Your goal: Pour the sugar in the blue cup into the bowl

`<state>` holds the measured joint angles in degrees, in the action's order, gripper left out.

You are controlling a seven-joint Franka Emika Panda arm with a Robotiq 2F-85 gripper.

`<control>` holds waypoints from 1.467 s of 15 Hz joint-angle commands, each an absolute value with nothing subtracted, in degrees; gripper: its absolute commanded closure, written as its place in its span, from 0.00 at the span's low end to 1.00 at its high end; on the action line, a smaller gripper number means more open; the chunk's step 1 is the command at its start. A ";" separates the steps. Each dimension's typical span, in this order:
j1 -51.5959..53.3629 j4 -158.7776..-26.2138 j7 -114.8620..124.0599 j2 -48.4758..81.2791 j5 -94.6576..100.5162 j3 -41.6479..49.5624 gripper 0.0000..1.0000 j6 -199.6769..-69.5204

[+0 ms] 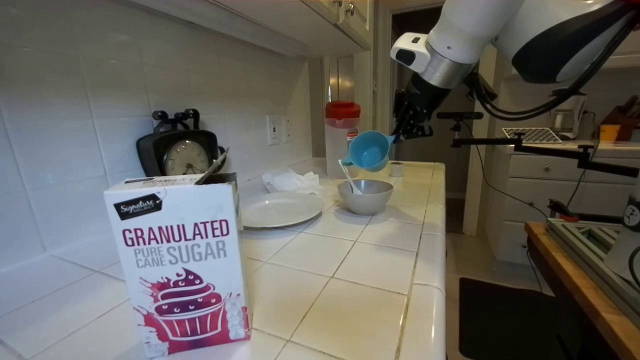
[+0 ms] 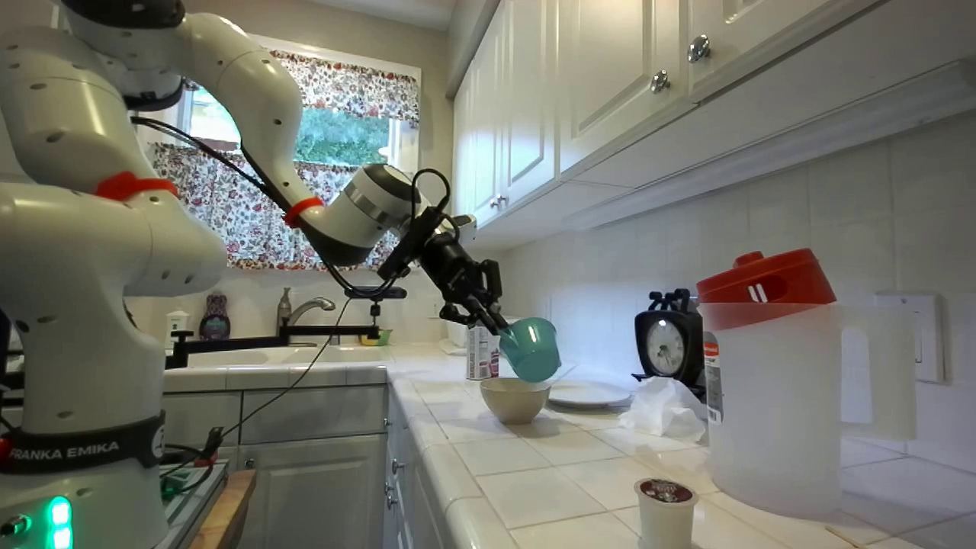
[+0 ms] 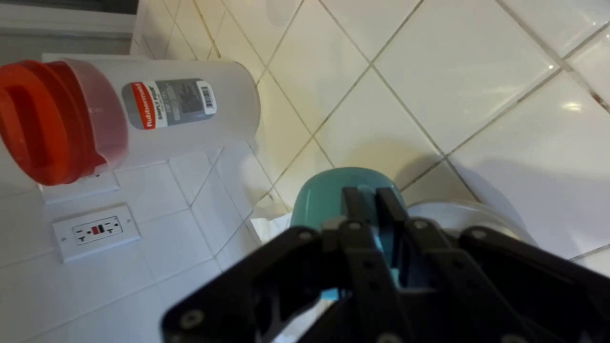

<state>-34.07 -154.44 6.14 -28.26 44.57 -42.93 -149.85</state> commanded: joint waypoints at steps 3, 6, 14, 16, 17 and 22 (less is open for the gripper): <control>-26.32 -152.71 13.47 -26.72 57.24 -37.39 0.97 -140.05; -18.25 -152.10 16.24 -24.73 63.35 -31.28 0.97 -133.50; -1.00 -151.19 17.51 -21.17 66.42 -15.87 0.97 -131.04; 0.67 -150.99 17.65 -20.97 67.14 -14.66 0.97 -130.25; 1.39 -150.94 17.42 -20.86 67.20 -14.19 0.97 -130.07; 3.99 -150.94 16.67 -20.79 69.35 -13.48 0.97 -127.10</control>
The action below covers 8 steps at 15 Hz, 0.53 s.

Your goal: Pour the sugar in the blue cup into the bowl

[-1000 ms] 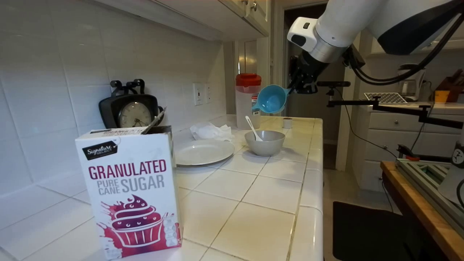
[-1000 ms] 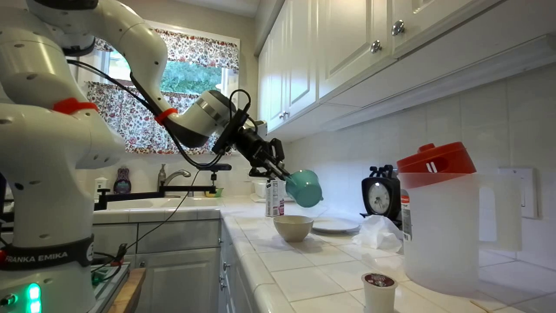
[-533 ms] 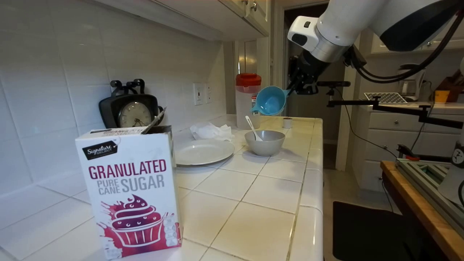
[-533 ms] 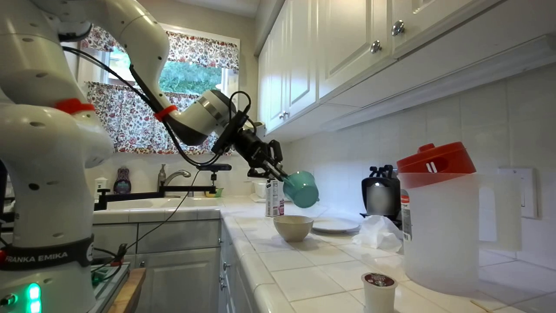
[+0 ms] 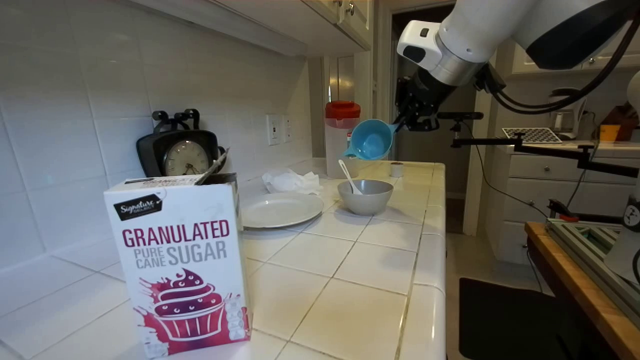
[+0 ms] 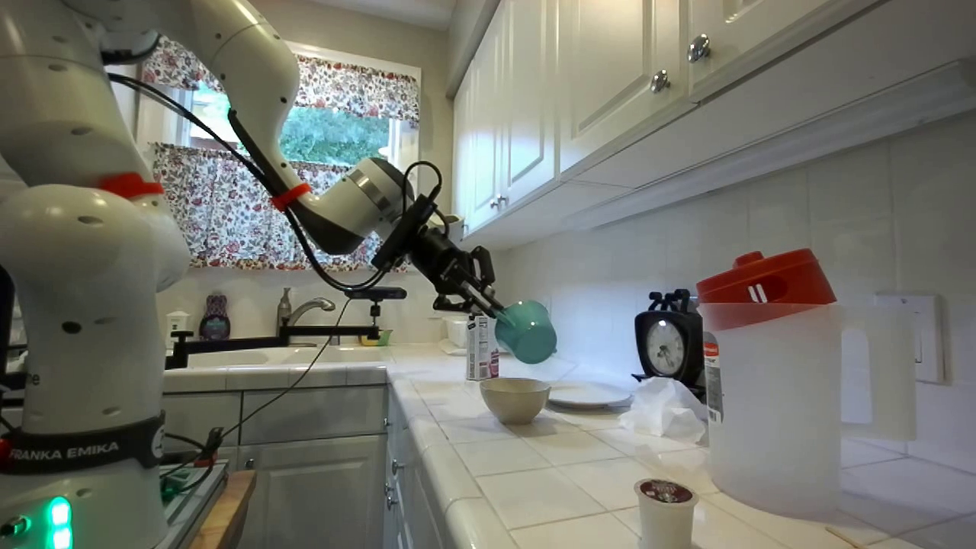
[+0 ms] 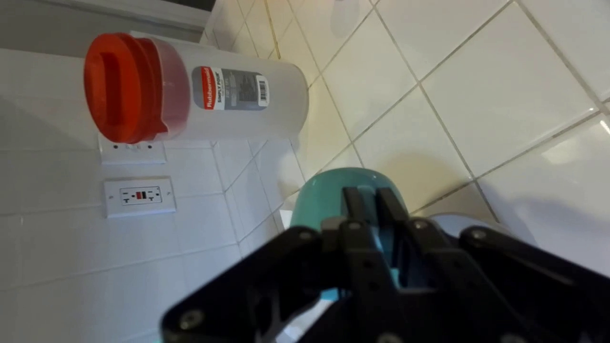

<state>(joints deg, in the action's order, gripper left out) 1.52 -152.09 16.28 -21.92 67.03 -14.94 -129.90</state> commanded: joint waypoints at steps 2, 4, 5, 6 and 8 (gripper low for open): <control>4.75 -150.97 16.67 -20.82 70.41 -13.49 0.97 -125.55; 5.57 -150.99 16.55 -20.74 71.42 -13.32 0.97 -124.43; 5.88 -151.00 16.64 -20.68 72.34 -13.41 0.97 -124.01; 6.24 -150.99 16.60 -20.61 73.07 -13.42 0.97 -123.43; 6.97 -150.96 16.27 -20.52 74.76 -13.40 0.97 -122.51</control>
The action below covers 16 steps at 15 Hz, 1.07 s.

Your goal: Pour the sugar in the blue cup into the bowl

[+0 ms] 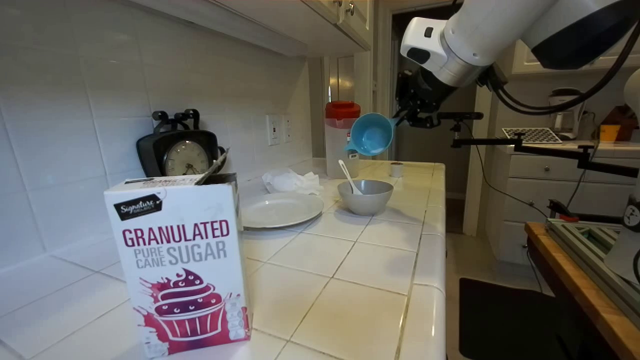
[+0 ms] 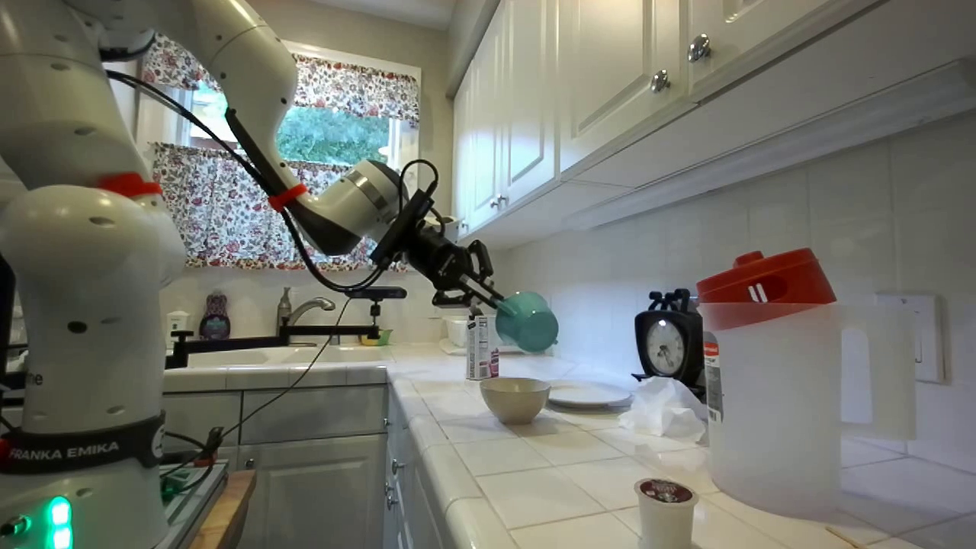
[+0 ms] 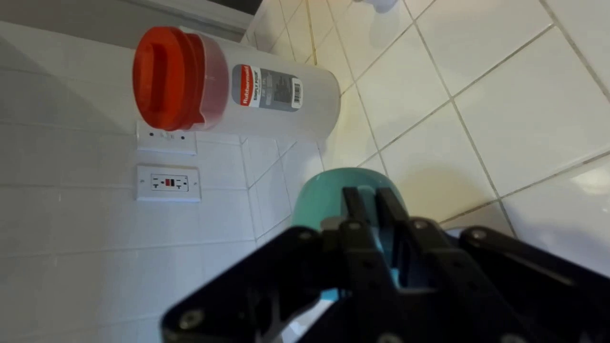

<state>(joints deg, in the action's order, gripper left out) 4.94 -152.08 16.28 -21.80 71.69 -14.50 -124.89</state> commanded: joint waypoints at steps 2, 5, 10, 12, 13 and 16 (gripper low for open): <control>7.64 -151.01 15.98 -20.43 76.50 -13.38 0.97 -121.81; 8.68 -151.30 15.65 -20.10 78.53 -13.46 0.97 -120.30; 10.71 -151.66 14.53 -19.53 79.58 -13.60 0.97 -118.61; 11.39 -151.80 13.97 -19.47 79.69 -13.69 0.97 -117.97; 11.72 -151.86 13.57 -19.44 79.58 -13.70 0.97 -117.62; 12.49 -152.06 12.36 -19.42 79.40 -13.81 0.97 -116.09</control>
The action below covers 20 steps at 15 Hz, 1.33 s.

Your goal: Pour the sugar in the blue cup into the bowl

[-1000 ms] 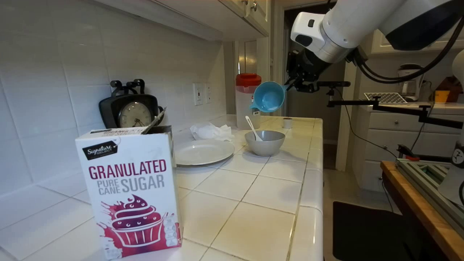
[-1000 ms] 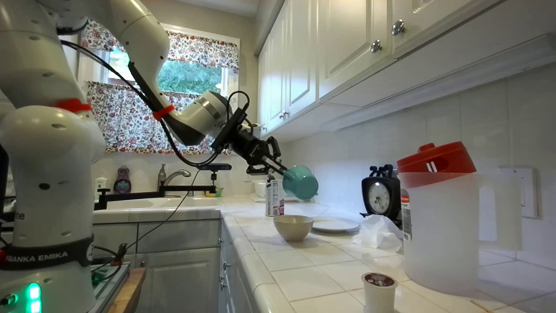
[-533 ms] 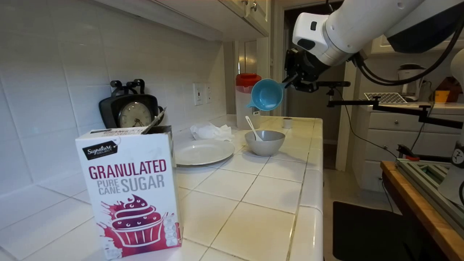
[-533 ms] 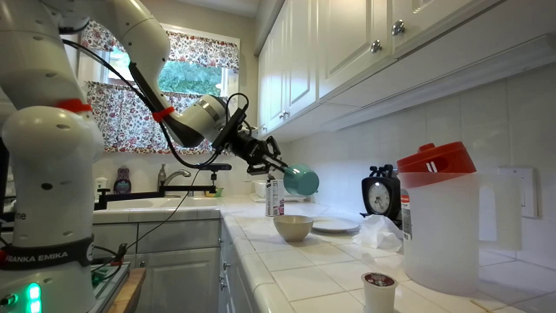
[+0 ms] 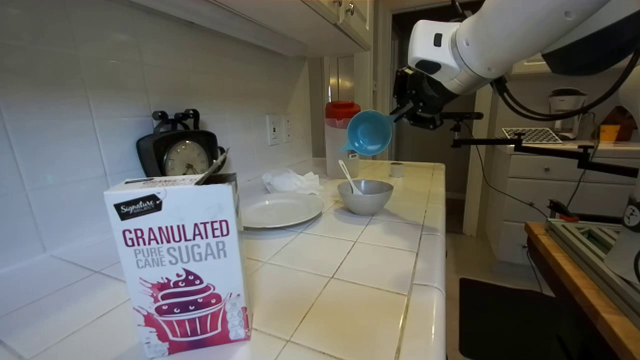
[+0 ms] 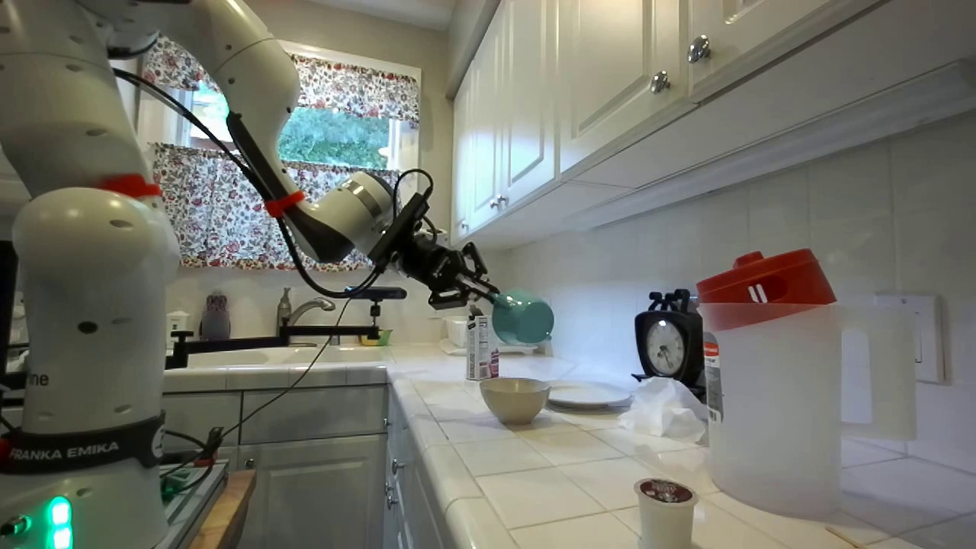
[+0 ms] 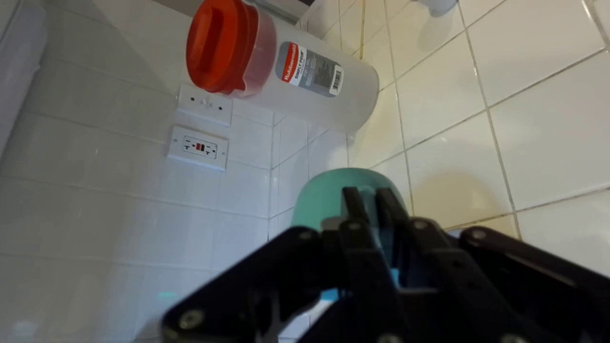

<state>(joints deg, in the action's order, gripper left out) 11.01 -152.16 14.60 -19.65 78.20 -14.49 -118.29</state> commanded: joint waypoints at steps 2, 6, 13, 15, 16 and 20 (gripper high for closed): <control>12.81 -152.18 11.23 -19.43 79.19 -13.86 0.97 -114.93; 13.41 -152.33 9.82 -18.97 79.51 -14.08 0.97 -111.94; 13.36 -150.86 9.93 -14.51 84.26 -14.01 0.97 -109.92; 13.26 -150.18 10.04 -12.92 85.85 -13.80 0.97 -109.72; 13.26 -149.81 10.15 -12.16 86.40 -13.73 0.97 -109.62; 13.45 -148.37 9.98 -9.80 87.77 -13.88 0.97 -109.25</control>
